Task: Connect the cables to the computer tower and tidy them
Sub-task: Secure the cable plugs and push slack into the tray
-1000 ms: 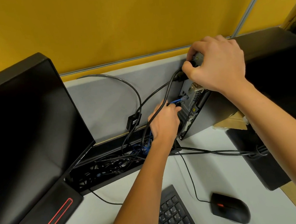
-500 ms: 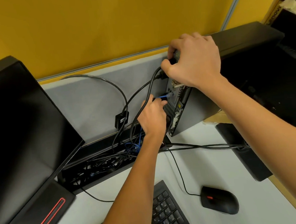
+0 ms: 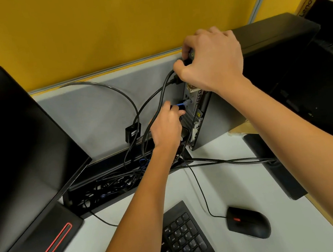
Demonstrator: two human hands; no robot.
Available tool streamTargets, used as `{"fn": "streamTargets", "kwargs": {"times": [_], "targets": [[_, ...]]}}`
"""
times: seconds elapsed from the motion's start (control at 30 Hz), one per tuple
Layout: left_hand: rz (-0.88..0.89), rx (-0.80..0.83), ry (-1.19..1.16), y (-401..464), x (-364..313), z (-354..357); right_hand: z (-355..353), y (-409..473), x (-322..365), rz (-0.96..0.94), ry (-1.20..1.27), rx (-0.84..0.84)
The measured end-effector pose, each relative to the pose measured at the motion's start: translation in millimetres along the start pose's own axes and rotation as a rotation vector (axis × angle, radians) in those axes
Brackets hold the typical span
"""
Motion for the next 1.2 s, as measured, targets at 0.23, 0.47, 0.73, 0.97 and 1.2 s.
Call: {"fn": "streamTargets", "kwargs": {"times": [0.23,0.47,0.73,0.97,1.2], "targets": [[-0.091,0.025,-0.015,-3.2,-7.4,-4.6,-0.9,-0.1,2.4,-0.009,-0.005,0.025],[-0.413,-0.116,-0.281,-8.0,-5.8,-2.3,-2.0,-1.2,1.4,-0.013,0.01,0.026],[-0.427,-0.137,-0.541,-13.5,0.0,2.9,-1.9,-0.5,0.4,-0.028,0.019,0.016],[-0.372,0.047,-0.561,-13.4,-6.7,6.3,-1.7,-0.7,0.3,-0.029,0.017,0.023],[-0.27,-0.058,-0.308,-17.1,-9.8,1.7,-1.9,-0.1,0.1,-0.023,0.018,0.04]]}}
Point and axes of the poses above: each hand's wrist, its own y-axis towards the middle knuckle, its own z-axis out of the palm, x = y × z, the point moved 4 cm from there along y, towards the middle knuckle, and after that the axes turned 1 degree about -z, right-handed, at the moved point
